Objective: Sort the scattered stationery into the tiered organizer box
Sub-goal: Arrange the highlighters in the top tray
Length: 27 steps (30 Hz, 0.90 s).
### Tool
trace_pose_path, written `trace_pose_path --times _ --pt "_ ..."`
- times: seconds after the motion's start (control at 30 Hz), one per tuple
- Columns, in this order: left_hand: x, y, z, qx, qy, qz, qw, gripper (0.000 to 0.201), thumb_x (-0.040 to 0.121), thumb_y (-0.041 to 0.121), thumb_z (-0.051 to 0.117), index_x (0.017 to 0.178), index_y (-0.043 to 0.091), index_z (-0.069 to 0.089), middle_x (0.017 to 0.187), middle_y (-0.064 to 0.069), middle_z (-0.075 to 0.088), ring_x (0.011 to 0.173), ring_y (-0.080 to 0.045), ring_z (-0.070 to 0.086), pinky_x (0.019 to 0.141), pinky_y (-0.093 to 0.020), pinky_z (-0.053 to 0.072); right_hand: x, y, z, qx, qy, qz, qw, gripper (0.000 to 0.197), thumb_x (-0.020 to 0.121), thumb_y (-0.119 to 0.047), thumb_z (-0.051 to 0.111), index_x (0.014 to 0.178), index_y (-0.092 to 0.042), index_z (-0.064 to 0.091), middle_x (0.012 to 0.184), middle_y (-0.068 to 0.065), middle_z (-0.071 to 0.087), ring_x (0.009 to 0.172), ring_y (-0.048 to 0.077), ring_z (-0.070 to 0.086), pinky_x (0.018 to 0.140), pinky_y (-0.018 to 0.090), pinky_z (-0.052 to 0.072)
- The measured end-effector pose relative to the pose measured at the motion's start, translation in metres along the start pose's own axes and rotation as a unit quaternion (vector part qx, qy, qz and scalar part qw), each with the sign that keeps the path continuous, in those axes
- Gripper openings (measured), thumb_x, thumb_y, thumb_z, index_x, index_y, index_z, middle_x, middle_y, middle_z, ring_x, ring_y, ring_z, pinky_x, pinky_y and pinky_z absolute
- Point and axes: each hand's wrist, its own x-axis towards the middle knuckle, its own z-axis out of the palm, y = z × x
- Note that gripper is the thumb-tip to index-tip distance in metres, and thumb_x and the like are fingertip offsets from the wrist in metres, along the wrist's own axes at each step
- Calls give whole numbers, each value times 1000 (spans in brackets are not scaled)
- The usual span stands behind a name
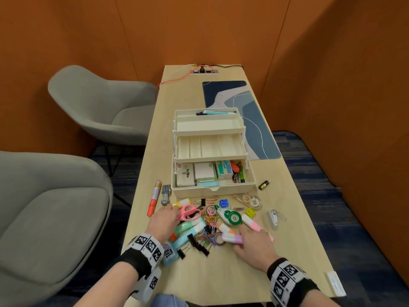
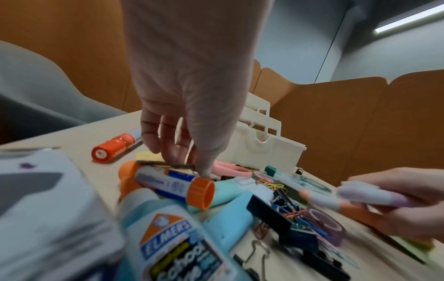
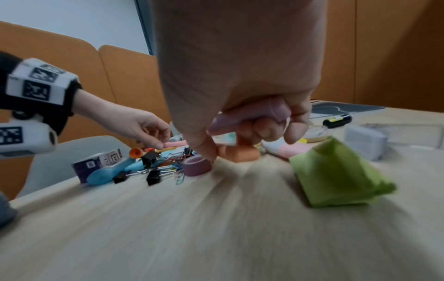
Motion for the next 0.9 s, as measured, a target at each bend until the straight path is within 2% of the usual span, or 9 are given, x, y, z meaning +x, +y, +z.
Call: trace_pose_path --times 0.1,0.2,0.27,0.33,0.43,0.5,0.67,0.8,0.9 --pt "4 10 -8 21 2 -10 1000 28 97 34 45 116 15 51 113 -2 56 98 -17 57 77 -26 51 -11 12 -7 18 12 -7 1000 16 85 -39 38 89 -23 35 79 -3 50 70 21 43 69 31 29" --pt "3 41 -21 42 60 25 997 28 99 34 41 116 15 51 113 -1 57 99 -17 56 75 -26 46 -23 29 -14 75 65 21 995 17 84 -39 42 92 -24 40 78 -2 59 67 22 49 64 30 30" --pt "4 74 -23 26 83 105 991 27 98 29 41 119 15 51 115 -2 56 103 -19 53 83 -29 44 -29 43 -15 127 86 63 986 16 84 -39 45 89 -24 42 74 -2 58 66 23 53 61 31 32" --pt "9 110 -18 28 75 205 975 29 96 25 43 122 13 50 118 -5 53 108 -23 49 91 -35 39 -33 58 -13 186 95 109 972 16 85 -37 50 88 -23 43 72 -2 59 68 26 58 60 34 40" --pt "24 154 -4 76 50 302 949 24 92 17 47 114 10 52 115 -9 53 107 -28 48 89 -40 37 -34 77 -11 232 103 159 954 17 86 -36 51 87 -23 40 71 1 62 66 26 60 62 38 47" --pt "32 172 2 106 35 317 942 23 88 13 49 110 9 55 113 -11 54 107 -30 48 89 -42 37 -34 86 -10 255 108 178 944 17 87 -34 50 86 -22 38 69 2 62 65 26 59 61 38 46" --pt "48 186 10 154 0 303 940 29 90 10 49 118 6 52 122 -16 51 113 -32 44 94 -44 33 -35 98 -11 278 109 190 935 20 90 -35 50 84 -21 38 67 2 61 61 21 58 53 31 38" --pt "50 184 8 162 -1 306 938 29 94 5 40 122 4 48 127 -18 48 118 -33 43 96 -45 32 -31 98 -9 296 99 181 933 22 90 -35 51 83 -20 37 67 1 60 60 21 55 51 27 34" --pt "52 178 7 166 18 308 936 28 92 4 42 119 6 48 124 -17 50 117 -32 44 97 -45 33 -26 97 -9 320 111 186 922 22 90 -33 52 81 -21 36 67 1 58 61 24 52 52 28 34"
